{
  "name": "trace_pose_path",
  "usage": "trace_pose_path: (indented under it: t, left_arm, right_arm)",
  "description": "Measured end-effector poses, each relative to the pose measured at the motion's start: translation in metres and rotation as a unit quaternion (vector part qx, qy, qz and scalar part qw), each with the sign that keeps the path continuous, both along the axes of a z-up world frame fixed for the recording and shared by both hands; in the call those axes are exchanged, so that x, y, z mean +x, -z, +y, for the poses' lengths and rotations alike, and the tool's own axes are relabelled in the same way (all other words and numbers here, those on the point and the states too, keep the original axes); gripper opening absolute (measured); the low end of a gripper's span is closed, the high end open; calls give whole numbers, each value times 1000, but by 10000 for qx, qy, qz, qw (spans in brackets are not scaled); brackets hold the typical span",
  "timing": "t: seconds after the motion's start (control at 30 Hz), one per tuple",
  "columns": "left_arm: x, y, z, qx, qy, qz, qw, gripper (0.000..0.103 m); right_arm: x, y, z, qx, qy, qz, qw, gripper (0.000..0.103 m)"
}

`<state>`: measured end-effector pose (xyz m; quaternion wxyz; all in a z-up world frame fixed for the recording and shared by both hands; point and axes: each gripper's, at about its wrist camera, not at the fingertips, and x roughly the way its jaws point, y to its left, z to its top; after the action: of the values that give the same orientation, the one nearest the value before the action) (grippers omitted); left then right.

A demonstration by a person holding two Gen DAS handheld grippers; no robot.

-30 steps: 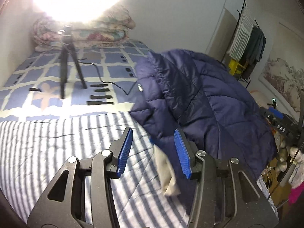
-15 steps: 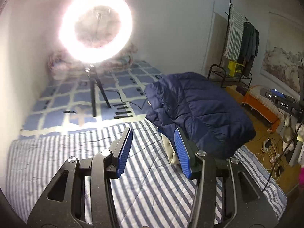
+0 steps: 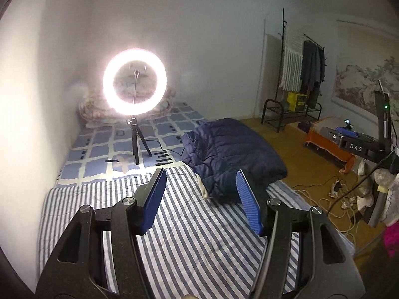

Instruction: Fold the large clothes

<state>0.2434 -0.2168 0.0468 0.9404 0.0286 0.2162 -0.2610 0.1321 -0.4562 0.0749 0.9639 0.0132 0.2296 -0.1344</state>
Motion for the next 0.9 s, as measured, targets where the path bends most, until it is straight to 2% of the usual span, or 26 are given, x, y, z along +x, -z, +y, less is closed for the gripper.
trace_pose_path:
  t: [0.1, 0.27, 0.47, 0.67, 0.77, 0.9]
  left_arm:
    - [-36, -13, 12, -5, 48, -83, 10000, 67]
    - [-100, -33, 32, 9, 19, -350, 9994, 71]
    - [-163, -47, 56, -150, 6, -498, 9986, 79]
    - [-207, -34, 67, -56, 32, -474, 9989, 84]
    - [-215, -22, 71, -105, 22, -405, 9991, 85]
    - [-222, -4, 75, -114, 2, -360, 9993, 90]
  right_arm:
    - [-31, -14, 14, -17, -43, -66, 10000, 77]
    - [-79, -30, 40, -14, -184, -180, 9997, 79]
    - [-128, -36, 78, -140, -374, -246, 9989, 87]
    - [-168, -22, 110, -135, -500, -240, 9984, 94]
    - [-180, -10, 120, -23, -533, -183, 9984, 100]
    - [-187, 9, 128, 17, -489, -134, 9987, 101]
